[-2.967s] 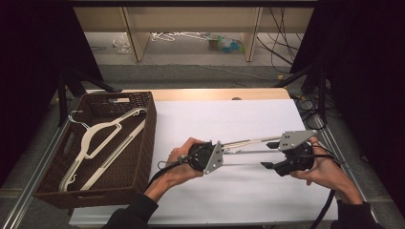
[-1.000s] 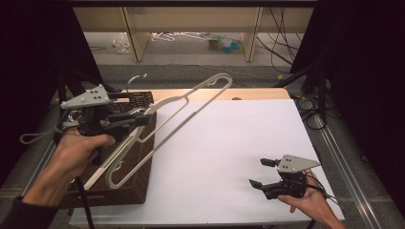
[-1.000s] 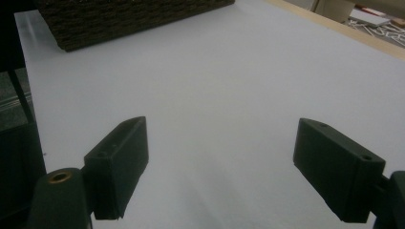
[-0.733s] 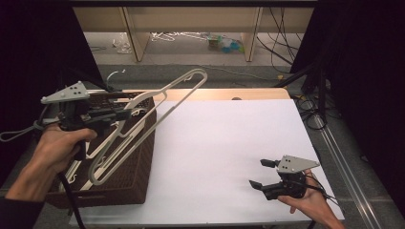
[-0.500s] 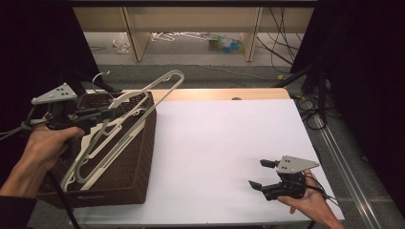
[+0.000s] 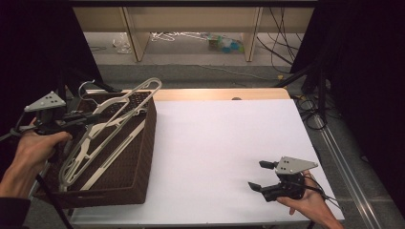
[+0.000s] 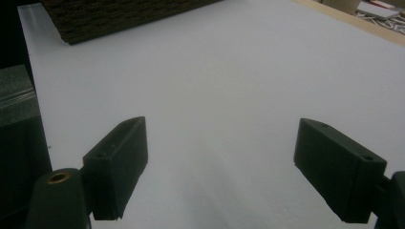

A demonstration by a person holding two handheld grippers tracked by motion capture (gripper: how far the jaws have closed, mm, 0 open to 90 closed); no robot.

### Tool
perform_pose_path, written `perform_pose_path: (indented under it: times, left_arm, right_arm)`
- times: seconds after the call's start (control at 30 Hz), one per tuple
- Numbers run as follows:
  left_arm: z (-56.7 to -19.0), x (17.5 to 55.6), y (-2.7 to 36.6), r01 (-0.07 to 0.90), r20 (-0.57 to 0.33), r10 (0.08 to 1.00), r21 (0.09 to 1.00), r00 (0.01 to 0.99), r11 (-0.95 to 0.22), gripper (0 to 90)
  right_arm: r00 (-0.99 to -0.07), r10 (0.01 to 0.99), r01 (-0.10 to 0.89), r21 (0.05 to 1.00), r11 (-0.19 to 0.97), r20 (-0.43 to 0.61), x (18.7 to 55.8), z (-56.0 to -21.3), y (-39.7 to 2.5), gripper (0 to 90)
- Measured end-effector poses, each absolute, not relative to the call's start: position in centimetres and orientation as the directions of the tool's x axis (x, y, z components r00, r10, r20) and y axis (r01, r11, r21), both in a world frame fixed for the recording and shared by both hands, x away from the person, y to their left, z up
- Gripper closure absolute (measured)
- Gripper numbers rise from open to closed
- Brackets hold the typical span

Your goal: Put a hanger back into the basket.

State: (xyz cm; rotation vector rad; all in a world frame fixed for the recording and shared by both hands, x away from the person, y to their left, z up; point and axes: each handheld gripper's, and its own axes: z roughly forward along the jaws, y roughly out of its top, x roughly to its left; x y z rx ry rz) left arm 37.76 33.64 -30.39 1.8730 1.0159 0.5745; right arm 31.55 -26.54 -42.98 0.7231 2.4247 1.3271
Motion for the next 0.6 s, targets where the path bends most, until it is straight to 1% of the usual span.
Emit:
perform_pose_path:
  times: [0.23,0.3,0.6]
  left_arm:
    - [-31.4,38.0,35.1,0.429,-0.015,0.846,0.866,0.533,-0.255,85.7]
    - [-31.9,38.0,35.6,0.445,-0.036,0.852,0.864,0.522,-0.236,85.7]
    - [-32.9,37.9,36.3,0.467,-0.04,0.858,0.851,0.513,-0.24,85.7]
  right_arm:
    - [-0.837,0.547,0.29,0.842,0.454,-0.007,31.5,-43.1,-26.4,19.8]
    - [-0.837,0.548,0.295,0.84,0.456,-0.004,31.5,-43.1,-26.4,19.8]
    - [-0.841,0.542,0.291,0.837,0.463,-0.007,31.6,-43.2,-26.4,19.8]
